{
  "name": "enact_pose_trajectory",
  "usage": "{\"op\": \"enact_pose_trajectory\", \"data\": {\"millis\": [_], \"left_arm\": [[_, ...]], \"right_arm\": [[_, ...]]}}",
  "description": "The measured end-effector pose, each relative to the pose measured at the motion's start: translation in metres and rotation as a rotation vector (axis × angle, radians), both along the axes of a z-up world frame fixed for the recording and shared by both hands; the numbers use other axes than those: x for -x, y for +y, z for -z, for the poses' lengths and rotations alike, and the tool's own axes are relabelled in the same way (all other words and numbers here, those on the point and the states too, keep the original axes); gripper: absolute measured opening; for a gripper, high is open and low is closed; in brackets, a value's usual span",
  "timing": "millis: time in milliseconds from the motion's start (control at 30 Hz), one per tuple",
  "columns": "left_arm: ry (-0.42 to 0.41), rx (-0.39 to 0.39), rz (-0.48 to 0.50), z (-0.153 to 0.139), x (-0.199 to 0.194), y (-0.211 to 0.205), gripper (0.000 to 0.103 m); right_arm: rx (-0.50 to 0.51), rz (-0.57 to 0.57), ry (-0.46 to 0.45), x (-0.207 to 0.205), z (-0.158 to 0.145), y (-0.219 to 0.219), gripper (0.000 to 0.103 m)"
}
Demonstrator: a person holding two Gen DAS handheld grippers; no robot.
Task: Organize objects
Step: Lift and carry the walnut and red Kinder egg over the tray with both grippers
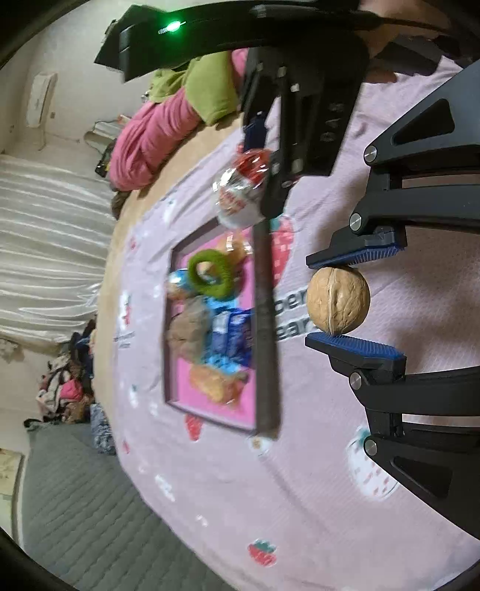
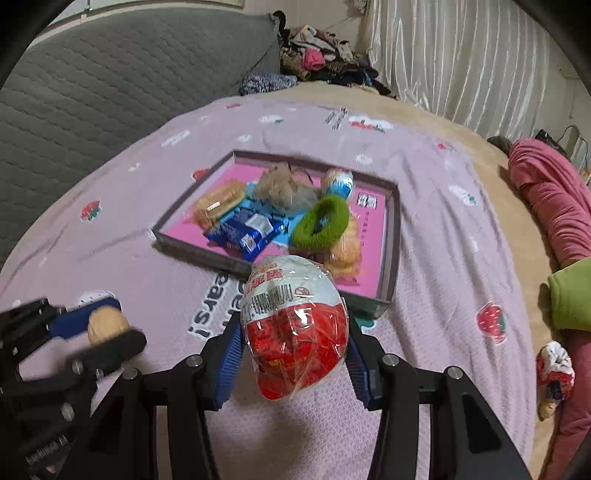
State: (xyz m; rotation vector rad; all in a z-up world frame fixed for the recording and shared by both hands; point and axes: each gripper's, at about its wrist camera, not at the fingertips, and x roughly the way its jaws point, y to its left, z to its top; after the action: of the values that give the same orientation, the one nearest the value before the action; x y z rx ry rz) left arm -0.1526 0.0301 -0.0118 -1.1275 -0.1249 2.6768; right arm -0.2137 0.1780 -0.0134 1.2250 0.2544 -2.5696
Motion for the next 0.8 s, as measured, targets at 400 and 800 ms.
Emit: {"op": "enact_pose_trajectory", "data": {"millis": [400,800], "left_arm": [[0.106,0.036,-0.024,-0.067,0.002,-0.012,0.036],[0.149,0.079,-0.031,-0.109,0.001,-0.02,0.036]], "right_arm": [[0.02,0.023,0.108,-0.02,-0.06,-0.007,0.051],[0.031,0.027,0.175,-0.037,-0.101,-0.008,0.051]]}}
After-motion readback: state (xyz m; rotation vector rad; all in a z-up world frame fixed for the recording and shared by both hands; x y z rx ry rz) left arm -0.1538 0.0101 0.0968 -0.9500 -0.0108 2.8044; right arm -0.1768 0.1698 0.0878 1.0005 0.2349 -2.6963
